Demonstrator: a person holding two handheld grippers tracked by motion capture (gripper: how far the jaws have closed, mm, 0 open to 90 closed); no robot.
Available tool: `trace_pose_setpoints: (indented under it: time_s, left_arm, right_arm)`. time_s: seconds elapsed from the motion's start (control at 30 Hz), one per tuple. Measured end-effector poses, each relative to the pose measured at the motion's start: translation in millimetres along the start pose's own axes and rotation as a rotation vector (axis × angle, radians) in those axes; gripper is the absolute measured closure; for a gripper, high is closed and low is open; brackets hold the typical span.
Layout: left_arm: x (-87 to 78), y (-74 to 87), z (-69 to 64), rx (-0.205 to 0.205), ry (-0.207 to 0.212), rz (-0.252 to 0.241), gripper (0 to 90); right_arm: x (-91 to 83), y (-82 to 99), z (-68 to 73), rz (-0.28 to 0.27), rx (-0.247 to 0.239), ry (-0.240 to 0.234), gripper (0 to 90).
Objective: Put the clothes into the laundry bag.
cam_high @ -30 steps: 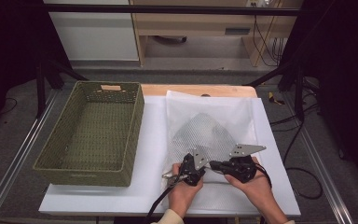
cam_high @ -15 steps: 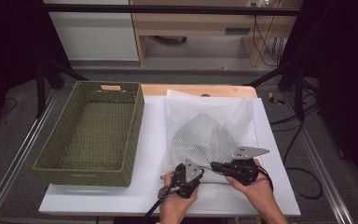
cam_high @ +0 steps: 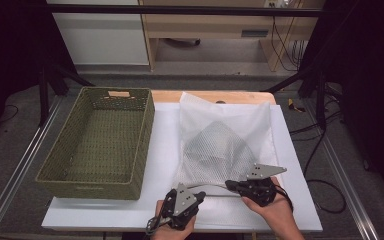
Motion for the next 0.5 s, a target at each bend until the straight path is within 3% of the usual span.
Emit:
trace_pose_setpoints:
  time_s: [0.2, 0.5]
  left_arm:
    - [-18.4, -1.8, 8.2, -0.007, -0.021, -0.027, 90.0]
    - [-33.3, 2.7, 18.7, -0.014, -0.048, -0.038, 90.0]
  right_arm:
    - [-2.2, 4.1, -0.4, 0.006, 0.003, 0.005, 90.0]
    - [-2.7, 9.2, 1.7, 0.019, 0.001, -0.001, 89.9]
Point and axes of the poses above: each handheld gripper's, and its own axes: x roughly forward along the jaws, y roughly out of its underside, z roughly to its left, the point moved 10 cm from there along x, roughly forward along the jaws, and after that the axes turned 10 degrees about y, right-handed, at the moved point
